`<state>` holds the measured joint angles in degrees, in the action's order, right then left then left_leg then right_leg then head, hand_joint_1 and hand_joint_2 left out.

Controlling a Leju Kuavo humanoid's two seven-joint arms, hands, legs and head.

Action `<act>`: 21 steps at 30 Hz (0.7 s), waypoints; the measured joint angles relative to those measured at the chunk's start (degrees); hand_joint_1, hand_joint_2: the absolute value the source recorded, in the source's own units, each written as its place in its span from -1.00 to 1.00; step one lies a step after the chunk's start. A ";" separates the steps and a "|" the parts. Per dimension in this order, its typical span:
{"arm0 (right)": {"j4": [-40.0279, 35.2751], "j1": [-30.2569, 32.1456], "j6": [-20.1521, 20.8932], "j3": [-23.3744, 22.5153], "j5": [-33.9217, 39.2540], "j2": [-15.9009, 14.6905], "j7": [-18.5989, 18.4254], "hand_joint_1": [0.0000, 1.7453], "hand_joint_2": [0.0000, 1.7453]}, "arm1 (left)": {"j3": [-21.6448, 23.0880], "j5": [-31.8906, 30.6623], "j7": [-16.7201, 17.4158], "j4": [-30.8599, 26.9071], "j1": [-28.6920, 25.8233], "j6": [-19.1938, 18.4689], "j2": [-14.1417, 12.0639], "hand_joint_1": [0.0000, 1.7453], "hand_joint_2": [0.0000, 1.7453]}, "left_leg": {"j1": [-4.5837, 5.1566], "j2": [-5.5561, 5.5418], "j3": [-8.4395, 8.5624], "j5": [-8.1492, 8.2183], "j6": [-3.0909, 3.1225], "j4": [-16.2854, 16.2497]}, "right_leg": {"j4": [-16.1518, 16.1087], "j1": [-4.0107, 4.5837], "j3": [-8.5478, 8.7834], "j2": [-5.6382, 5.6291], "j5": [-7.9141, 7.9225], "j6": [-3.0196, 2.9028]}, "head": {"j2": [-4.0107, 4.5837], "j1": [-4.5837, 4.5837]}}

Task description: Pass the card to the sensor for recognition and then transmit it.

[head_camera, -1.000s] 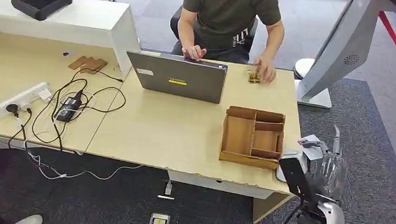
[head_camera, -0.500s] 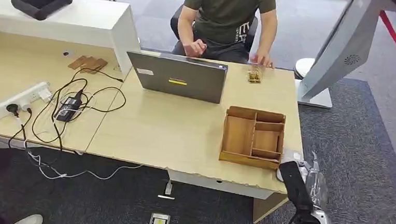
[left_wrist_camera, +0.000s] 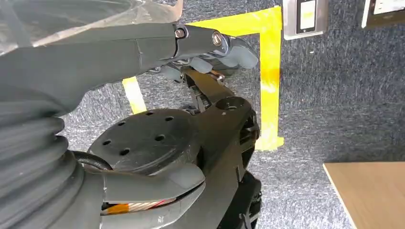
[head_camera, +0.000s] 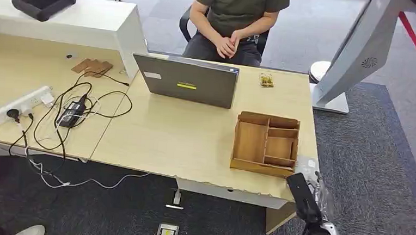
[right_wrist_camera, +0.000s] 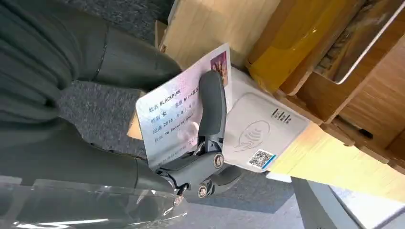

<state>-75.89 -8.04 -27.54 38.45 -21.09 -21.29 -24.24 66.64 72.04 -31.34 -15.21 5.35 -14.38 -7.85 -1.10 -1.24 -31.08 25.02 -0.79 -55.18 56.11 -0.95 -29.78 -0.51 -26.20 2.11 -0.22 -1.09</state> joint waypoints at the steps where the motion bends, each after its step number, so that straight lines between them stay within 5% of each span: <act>1: 0.13 -0.08 -0.46 0.11 -0.46 -0.09 -0.02 1.00 1.00 | 0.00 0.04 0.00 0.00 0.01 0.00 0.00 -1.00 1.00 | 0.00 0.01 0.00 0.00 0.00 0.00 | 0.00 0.00 0.00 0.00 0.00 0.00 | 0.00 -0.02; 14: -11.38 0.29 -6.64 0.83 -23.17 -2.71 -8.04 1.00 1.00 | 0.09 1.53 -0.50 -0.02 -0.06 0.63 0.02 -1.00 1.00 | 0.00 0.03 0.02 0.00 0.00 0.00 | 0.01 0.00 0.01 -0.01 0.00 0.00 | 0.00 0.00; 21: -20.72 -0.31 -7.23 1.42 -27.43 -2.45 -3.74 1.00 1.00 | 0.63 1.01 -0.70 -0.02 0.00 0.68 0.09 -1.00 1.00 | 0.00 0.03 0.00 0.00 0.00 0.01 | 0.02 0.01 0.01 -0.01 0.00 0.00 | 0.00 -0.02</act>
<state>-96.60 -8.35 -34.77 39.87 -48.52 -23.74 -27.98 67.28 73.05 -32.04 -15.23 5.35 -13.70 -7.76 -1.10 -1.21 -31.09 25.01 -0.80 -55.18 56.13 -0.95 -29.77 -0.52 -26.19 2.11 -0.22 -1.11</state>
